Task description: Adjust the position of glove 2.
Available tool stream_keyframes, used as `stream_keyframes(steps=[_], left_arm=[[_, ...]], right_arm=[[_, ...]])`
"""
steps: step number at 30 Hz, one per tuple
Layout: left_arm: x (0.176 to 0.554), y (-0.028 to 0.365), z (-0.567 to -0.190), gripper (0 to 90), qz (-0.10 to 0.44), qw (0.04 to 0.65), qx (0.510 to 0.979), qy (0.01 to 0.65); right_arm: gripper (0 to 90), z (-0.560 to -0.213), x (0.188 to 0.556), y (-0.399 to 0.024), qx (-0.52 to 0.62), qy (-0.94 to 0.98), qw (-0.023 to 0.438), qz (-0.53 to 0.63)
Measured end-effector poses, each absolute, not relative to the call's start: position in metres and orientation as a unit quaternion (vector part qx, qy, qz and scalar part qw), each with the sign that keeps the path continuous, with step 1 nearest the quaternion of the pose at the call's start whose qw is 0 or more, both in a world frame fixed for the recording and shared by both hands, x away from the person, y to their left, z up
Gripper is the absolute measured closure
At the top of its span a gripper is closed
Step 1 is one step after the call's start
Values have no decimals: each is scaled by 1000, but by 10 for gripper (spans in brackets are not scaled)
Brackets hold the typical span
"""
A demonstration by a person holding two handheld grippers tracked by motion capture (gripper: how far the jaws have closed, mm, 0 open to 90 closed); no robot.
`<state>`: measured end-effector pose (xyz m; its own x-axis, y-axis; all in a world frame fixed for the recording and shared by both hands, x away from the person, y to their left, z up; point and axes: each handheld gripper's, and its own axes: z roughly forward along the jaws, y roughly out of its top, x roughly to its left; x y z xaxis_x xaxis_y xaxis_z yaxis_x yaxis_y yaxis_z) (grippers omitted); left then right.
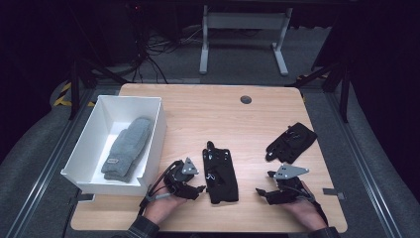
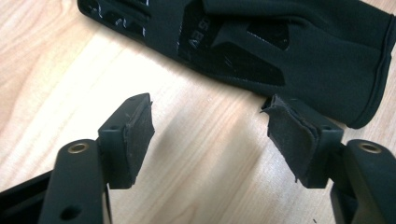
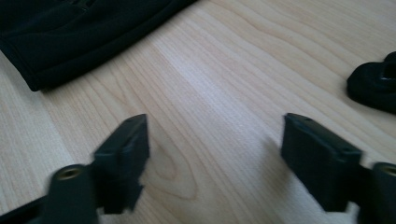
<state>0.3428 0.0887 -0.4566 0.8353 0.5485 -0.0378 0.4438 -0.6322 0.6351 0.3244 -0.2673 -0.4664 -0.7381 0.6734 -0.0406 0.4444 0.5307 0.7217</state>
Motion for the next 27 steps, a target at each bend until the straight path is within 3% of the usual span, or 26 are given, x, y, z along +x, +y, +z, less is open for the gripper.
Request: stream_keyframes(steps=[6,13,27], left_arm=[[338,91,-460,217,91,330,901,265],[331,94,-463,171,110,332,900,260],[338,101,-471,88,96,327,901,270]], right_arm=[[617,-450,332,-278,333,852,163,370],[898,-435,356,-291,349,851,174,353],[900,-420,401,-355,417,809,215,353]])
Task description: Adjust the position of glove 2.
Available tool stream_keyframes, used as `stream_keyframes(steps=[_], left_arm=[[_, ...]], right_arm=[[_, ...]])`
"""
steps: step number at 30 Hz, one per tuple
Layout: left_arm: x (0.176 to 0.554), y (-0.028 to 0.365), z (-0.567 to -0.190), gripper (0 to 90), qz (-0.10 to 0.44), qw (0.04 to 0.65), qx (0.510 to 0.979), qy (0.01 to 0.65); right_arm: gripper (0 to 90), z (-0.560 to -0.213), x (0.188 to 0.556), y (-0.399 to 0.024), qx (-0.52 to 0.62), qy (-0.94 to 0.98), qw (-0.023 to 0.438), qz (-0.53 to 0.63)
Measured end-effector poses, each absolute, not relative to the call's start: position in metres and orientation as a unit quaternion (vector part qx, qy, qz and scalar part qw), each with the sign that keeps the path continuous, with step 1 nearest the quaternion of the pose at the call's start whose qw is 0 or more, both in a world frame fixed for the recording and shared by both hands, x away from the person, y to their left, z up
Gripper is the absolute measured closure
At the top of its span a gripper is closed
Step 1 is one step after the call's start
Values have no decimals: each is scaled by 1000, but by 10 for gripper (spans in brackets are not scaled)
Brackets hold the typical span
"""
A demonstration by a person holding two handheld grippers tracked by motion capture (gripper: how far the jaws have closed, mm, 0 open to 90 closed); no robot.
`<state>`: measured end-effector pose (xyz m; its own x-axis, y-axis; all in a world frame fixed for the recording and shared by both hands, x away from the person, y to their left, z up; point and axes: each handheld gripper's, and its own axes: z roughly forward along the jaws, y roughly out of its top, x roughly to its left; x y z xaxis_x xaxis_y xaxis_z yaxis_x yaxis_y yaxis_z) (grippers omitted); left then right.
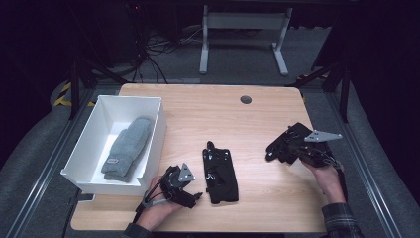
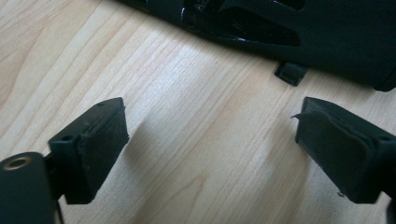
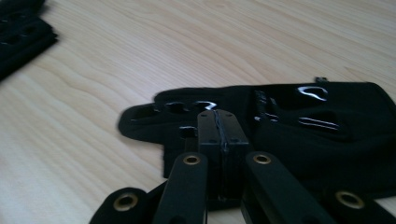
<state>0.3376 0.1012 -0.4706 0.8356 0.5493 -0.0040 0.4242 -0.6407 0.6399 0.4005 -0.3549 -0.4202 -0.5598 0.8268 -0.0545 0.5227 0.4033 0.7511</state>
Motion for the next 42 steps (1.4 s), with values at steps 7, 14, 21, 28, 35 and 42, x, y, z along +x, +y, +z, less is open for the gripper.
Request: stream_keyframes(steps=[7,14,21,28,35,42], left_arm=[[338,105,-479,4,94,352,891,269],[337,106,-479,4,96,356,890,270],[337,106,-479,4,96,356,890,270],[337,106,-479,3,96,356,890,270],[337,106,-479,4,96,356,890,270],[337,106,-479,3,96,356,890,270]], right_arm=[[900,-430,415,-370,437,809,212,331],[900,-444,421,-371,440,824,192,300],[900,-446,417,-366,434,832,181,295],[900,-446,411,-350,406,846,163,305],[900,-447,408,-326,372,862,148,311],[900,-448,404,-305,345,874,135,314]])
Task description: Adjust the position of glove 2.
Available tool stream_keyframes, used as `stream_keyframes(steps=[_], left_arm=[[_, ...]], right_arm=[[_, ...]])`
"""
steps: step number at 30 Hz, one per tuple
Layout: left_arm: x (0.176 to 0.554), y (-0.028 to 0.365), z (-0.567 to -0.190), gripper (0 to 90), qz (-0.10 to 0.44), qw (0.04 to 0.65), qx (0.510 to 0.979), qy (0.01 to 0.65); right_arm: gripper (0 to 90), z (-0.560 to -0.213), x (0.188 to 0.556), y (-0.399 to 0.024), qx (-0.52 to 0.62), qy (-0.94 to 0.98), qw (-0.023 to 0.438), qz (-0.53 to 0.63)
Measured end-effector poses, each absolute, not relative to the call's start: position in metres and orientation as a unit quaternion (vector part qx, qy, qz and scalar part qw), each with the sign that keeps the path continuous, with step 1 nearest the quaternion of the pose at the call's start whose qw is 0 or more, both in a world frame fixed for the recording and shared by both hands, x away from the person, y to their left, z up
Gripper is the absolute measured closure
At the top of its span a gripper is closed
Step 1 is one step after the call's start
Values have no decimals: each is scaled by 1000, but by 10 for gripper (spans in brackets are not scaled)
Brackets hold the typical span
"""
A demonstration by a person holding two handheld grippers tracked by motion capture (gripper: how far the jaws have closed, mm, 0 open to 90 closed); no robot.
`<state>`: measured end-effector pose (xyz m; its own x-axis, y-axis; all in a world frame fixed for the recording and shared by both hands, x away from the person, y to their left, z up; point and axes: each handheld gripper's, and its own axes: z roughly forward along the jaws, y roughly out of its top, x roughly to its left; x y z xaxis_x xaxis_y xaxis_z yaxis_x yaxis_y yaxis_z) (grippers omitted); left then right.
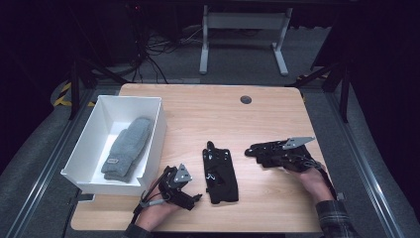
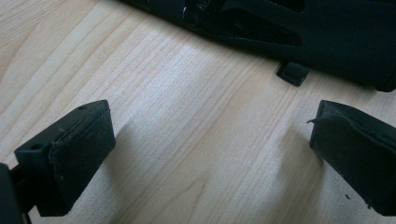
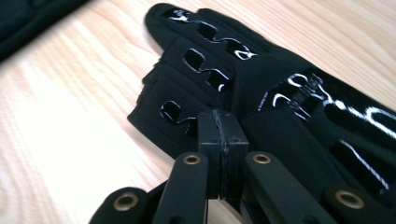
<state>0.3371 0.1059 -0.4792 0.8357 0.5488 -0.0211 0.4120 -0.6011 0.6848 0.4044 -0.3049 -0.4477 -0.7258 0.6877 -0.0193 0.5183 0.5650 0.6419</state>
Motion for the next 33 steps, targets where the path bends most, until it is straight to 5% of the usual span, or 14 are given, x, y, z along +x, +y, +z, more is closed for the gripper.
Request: stream_keyframes(steps=[9,21,33], left_arm=[[337,106,-479,3,97,355,890,269],[337,106,-479,3,97,356,890,270],[337,106,-479,3,97,355,890,269]], right_arm=[[900,-445,400,-280,307,885,121,328],[900,-428,435,-348,388,841,187,328],[900,-446,455,-339,382,852,180,309]])
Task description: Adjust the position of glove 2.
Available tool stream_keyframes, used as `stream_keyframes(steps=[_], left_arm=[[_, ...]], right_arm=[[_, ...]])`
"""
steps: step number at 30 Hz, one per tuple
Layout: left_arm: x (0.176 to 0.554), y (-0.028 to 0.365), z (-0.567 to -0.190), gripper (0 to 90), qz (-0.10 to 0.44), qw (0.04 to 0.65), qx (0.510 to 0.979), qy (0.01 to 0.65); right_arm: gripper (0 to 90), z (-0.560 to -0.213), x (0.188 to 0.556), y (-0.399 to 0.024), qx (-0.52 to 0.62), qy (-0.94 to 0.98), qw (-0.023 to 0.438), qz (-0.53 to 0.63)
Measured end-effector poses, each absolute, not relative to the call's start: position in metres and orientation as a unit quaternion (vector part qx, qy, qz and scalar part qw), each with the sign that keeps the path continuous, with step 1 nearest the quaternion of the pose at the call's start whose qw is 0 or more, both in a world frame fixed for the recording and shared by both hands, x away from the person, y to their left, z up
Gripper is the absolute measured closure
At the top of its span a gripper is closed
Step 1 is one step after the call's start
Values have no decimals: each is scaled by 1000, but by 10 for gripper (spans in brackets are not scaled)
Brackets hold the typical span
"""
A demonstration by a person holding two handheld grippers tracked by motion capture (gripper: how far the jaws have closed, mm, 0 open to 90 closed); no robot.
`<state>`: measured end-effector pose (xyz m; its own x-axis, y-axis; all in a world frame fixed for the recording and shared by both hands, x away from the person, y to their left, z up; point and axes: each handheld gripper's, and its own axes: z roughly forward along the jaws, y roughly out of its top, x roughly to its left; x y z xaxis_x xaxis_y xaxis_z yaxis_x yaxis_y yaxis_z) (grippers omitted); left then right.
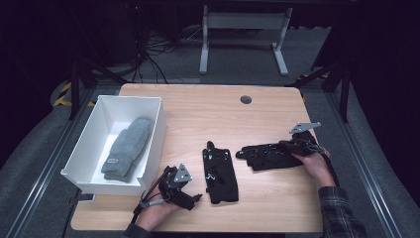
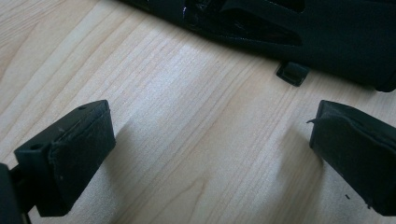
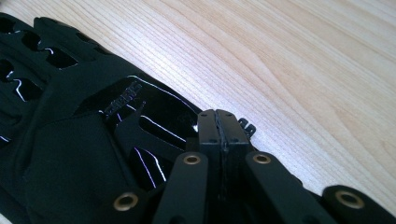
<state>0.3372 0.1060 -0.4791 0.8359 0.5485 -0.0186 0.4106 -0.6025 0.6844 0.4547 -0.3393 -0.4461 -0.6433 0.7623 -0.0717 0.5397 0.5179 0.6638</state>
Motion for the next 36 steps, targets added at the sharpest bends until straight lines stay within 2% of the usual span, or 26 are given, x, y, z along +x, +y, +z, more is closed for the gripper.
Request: stream_keyframes(steps=[8,25,29,36], left_arm=[[337,106,-479,3,97,356,890,270],[337,106,-479,3,97,356,890,270],[337,106,-479,3,97,356,890,270],[337,106,-479,3,97,356,890,270]], right_arm=[[900,-444,443,-349,398,851,180,293],[900,-443,382,-349,372,872,158,277],[900,-444,362,-337,350,882,148,279],[900,-445,348,-310,306,899,127,286]])
